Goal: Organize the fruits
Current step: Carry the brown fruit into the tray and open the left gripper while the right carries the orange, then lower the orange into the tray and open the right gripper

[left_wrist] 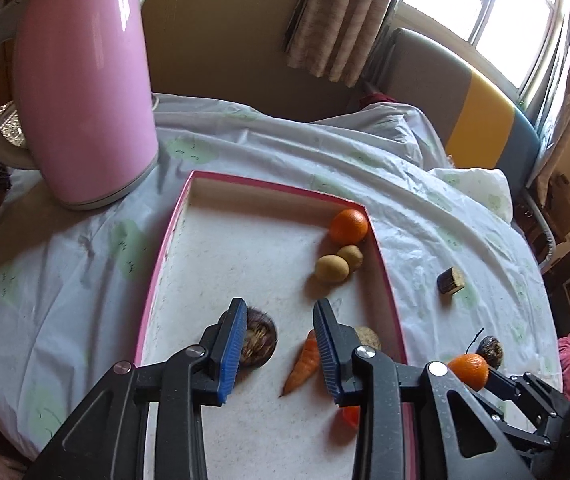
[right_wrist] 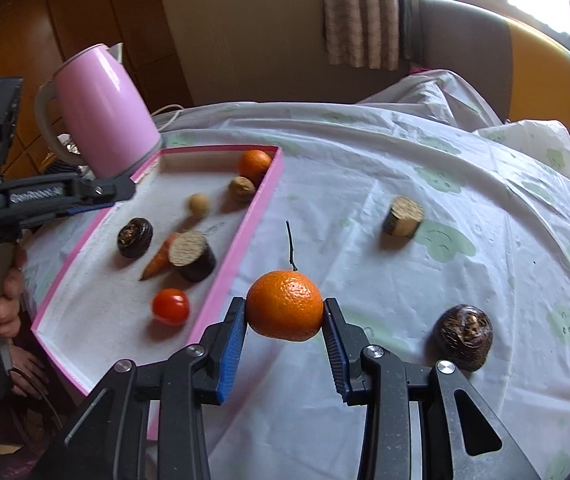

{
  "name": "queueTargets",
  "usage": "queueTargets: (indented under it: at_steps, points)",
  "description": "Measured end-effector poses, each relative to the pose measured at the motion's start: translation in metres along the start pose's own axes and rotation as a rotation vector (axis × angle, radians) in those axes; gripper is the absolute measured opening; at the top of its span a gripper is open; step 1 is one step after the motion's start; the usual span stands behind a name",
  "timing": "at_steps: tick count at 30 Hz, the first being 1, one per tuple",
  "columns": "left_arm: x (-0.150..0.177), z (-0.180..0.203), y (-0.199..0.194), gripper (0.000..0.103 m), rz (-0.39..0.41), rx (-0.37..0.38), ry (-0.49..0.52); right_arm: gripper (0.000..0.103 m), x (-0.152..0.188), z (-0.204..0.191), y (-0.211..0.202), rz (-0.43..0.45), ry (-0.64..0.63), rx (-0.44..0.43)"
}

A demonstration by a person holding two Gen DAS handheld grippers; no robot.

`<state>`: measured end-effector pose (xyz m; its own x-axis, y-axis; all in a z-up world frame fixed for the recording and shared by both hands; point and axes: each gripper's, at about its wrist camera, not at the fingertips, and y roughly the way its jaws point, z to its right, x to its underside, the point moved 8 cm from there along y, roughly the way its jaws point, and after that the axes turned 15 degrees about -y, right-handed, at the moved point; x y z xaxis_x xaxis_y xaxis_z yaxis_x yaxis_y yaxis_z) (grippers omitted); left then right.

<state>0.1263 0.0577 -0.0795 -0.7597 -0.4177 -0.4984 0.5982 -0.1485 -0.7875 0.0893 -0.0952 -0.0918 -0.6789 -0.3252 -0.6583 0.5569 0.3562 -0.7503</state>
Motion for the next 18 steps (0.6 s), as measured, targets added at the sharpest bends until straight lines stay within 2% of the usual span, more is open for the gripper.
queueTargets:
  at_steps: [18]
  points:
    - [0.019, -0.013, -0.017, 0.035, 0.029, -0.042, 0.007, 0.039, -0.017, -0.080, 0.006, 0.014, -0.097, -0.194]
